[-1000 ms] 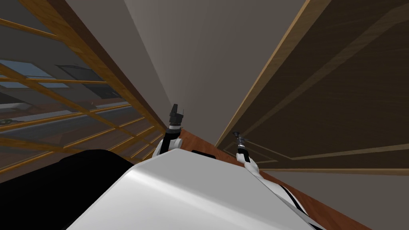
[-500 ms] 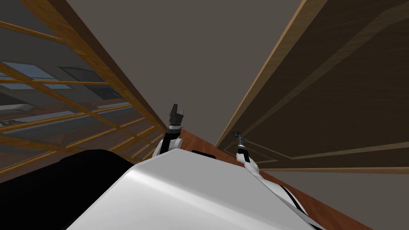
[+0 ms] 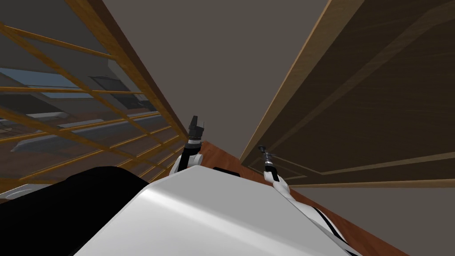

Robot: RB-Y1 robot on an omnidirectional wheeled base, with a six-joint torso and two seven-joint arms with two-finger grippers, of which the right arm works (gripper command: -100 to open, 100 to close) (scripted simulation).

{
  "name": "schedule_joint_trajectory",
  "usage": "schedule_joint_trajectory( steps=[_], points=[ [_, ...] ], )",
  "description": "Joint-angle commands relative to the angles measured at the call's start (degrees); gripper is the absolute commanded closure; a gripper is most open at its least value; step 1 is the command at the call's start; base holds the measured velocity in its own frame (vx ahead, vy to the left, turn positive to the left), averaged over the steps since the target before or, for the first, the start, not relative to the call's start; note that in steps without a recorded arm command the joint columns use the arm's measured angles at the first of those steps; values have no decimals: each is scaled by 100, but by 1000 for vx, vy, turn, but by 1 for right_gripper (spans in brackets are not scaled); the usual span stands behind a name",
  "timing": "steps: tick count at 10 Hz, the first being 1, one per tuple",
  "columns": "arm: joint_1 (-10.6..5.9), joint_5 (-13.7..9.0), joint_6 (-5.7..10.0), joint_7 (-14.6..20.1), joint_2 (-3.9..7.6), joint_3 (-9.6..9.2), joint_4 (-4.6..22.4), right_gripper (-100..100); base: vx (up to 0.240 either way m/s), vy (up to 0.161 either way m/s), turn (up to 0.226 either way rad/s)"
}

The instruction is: Pull the door open

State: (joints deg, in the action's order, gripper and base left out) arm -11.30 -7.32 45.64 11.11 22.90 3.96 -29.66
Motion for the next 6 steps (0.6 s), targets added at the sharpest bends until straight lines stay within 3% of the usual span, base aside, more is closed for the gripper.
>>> schedule_joint_trajectory(
  steps=[1, 5, 6],
  points=[
    [10, 60, 63, 119, 50, -106, 12, 100, -228, -70, 101],
    [70, 190, 149, 384, 173, -340, -36, 100, -219, -57, 92],
    [81, 171, 104, 346, 150, -309, -57, 100, -89, -28, 26]
  ],
)
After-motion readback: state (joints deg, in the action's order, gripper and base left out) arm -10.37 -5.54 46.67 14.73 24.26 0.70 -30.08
